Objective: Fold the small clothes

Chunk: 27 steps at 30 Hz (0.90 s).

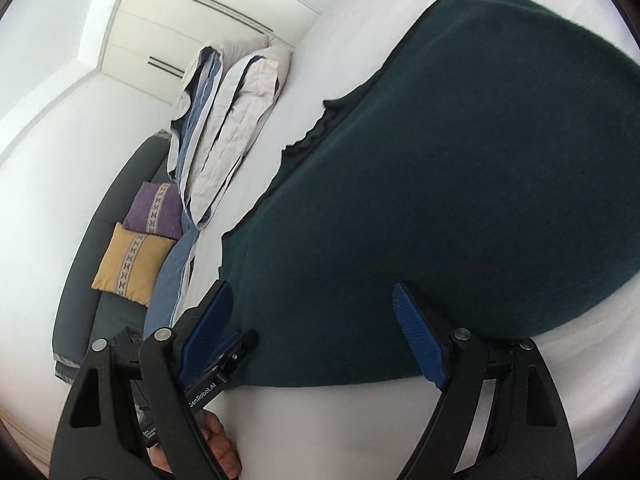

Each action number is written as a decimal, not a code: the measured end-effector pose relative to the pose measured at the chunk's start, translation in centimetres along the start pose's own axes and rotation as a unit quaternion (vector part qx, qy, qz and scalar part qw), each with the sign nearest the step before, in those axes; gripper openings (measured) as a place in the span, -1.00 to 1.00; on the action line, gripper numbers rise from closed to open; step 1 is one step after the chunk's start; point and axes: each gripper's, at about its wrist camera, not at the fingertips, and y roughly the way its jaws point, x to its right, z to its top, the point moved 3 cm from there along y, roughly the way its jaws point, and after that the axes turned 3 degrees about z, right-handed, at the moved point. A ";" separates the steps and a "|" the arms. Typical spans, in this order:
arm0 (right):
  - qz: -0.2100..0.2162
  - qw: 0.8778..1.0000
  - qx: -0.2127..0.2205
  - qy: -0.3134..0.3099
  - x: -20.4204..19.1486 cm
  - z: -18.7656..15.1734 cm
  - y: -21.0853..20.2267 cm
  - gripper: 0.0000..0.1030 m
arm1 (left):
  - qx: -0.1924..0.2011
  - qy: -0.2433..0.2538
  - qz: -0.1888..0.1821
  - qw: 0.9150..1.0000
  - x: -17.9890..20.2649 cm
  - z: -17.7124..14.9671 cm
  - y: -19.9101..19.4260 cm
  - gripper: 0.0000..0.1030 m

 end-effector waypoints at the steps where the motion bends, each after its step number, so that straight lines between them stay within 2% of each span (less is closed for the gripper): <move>1: -0.007 1.000 0.010 0.002 0.6 0.4 -0.8 0.57 | 0.001 0.001 0.001 1.000 0.0 0.0 0.0 0.03; 7: -0.032 0.997 0.059 0.029 3.9 2.6 -5.3 0.57 | 0.002 0.001 0.000 1.000 0.0 -0.2 -0.1 0.04; 13: -0.047 0.995 0.083 0.036 5.2 3.2 -8.0 0.57 | 0.002 -0.001 -0.002 1.000 0.2 -0.1 0.0 0.04; 16: -0.040 0.994 0.091 0.050 5.3 3.2 -8.9 0.57 | 0.002 -0.002 -0.004 1.000 0.2 -0.1 0.1 0.04; 19: -0.028 0.995 0.088 0.043 4.4 3.0 -9.3 0.59 | 0.004 -0.004 -0.008 1.000 0.1 0.0 -0.1 0.04; 21: -0.024 0.996 0.079 0.026 2.4 3.0 -8.0 0.59 | 0.006 -0.018 -0.027 0.999 -0.4 0.1 -0.6 0.04; 24: -0.014 0.998 0.064 -0.005 0.1 2.8 -7.4 0.59 | 0.017 -0.063 -0.048 0.997 -2.2 0.1 -2.3 0.04; 27: -0.005 0.998 0.049 -0.029 -1.9 2.6 -6.6 0.59 | 0.036 -0.104 -0.038 0.993 -5.0 -0.1 -4.2 0.04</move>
